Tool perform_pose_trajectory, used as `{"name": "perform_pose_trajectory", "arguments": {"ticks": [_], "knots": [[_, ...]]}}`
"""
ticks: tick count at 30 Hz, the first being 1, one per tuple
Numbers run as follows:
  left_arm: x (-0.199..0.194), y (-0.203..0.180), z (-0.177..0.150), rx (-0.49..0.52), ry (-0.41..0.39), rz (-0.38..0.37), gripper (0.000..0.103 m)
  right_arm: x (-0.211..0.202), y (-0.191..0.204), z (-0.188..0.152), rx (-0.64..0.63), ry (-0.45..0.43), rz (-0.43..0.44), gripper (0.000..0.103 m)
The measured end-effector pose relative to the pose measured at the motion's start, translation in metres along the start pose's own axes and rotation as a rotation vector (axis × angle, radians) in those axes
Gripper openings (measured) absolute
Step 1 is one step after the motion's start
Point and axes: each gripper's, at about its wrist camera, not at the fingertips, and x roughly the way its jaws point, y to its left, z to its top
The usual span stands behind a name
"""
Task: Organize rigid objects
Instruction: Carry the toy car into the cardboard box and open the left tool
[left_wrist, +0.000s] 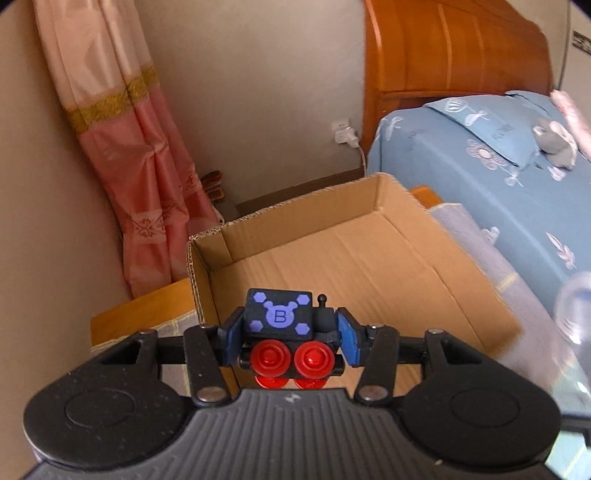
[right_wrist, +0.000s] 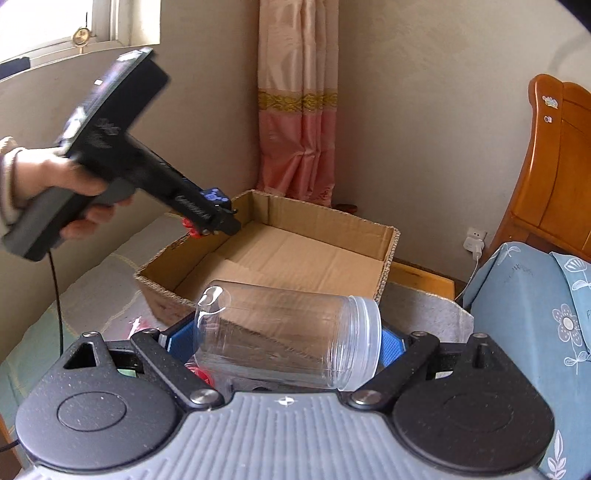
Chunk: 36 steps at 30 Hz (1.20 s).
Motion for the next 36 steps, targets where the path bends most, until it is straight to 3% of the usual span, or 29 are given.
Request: {"name": "perform_pose_trajectory", "arguments": {"ticks": [3,4,6,7,22,36], "knots": [[0.018,0.004,0.010,-0.016,0.007,0.007,0.053,0.007,-0.005,0.003,0.005,0.002,-0.002,0.095],[0.022,0.006,0.012,-0.024,0.004,0.014,0.059,0.009,-0.007,0.004,0.007,0.002,-0.004,0.095],[0.028,0.009,0.014,-0.042,-0.008,0.029,0.084,0.012,-0.008,0.005,0.008,0.005,-0.009,0.095],[0.028,0.009,0.013,-0.048,-0.017,0.041,0.086,0.013,-0.009,0.005,0.008,0.005,-0.008,0.095],[-0.023,0.004,-0.024,0.029,-0.056,0.009,0.096,0.027,-0.006,0.020,0.016,0.030,-0.006,0.095],[-0.072,0.019,-0.062,0.001,-0.093,0.036,0.096,0.096,-0.020,0.062,0.053,0.111,-0.040,0.095]]}}
